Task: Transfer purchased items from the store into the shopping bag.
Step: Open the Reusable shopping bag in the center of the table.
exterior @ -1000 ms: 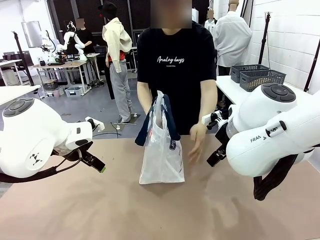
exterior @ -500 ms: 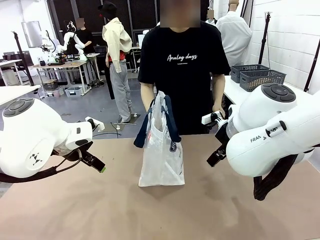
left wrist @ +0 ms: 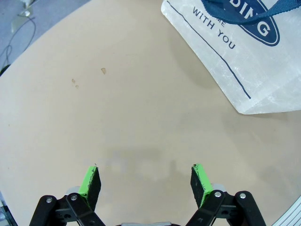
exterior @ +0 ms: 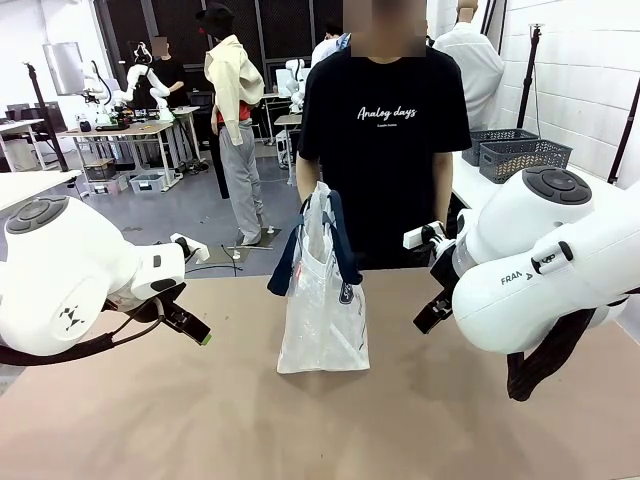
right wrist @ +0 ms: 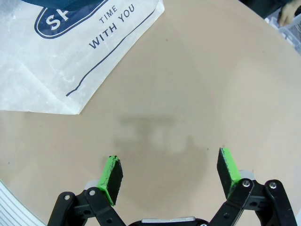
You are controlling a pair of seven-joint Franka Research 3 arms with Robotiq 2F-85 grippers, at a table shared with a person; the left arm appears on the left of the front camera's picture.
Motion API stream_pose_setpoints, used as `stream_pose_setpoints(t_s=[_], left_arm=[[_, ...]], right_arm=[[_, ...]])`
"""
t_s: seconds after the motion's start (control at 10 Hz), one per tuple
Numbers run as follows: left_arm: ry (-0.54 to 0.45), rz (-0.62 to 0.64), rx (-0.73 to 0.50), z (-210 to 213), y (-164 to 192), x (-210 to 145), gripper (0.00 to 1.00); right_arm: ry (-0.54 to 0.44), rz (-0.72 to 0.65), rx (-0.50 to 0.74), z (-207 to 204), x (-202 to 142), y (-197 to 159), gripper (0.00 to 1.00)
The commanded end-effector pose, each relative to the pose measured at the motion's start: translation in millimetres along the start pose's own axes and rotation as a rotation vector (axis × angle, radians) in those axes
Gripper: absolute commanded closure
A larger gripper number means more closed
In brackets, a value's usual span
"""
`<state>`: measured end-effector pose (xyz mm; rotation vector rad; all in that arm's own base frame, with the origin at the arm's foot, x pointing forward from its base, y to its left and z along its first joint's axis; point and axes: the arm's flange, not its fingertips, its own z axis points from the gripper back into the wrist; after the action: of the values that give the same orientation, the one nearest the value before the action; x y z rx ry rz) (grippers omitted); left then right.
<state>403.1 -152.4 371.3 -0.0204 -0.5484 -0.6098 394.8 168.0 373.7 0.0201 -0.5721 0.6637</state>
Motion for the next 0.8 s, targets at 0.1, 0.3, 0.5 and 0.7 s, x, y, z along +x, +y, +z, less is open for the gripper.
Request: stream_pose_setpoints(t_s=[0.1,0.3,0.5,0.7], left_arm=[[0.000,0.003,0.000,0.1,1.4,-0.4,0.00],[0.000,0.003,0.000,0.1,1.4,-0.4,0.00],[0.000,0.003,0.000,0.1,1.4,-0.4,0.00],[0.000,0.003,0.000,0.1,1.4,-0.4,0.00]], right_arm=[[0.000,0.000,0.000,0.0,0.0,-0.1,0.00],[0.000,0.000,0.000,0.0,0.0,-0.1,0.00],[0.000,0.000,0.000,0.0,0.0,-0.1,0.00],[0.000,0.000,0.000,0.0,0.0,-0.1,0.00]])
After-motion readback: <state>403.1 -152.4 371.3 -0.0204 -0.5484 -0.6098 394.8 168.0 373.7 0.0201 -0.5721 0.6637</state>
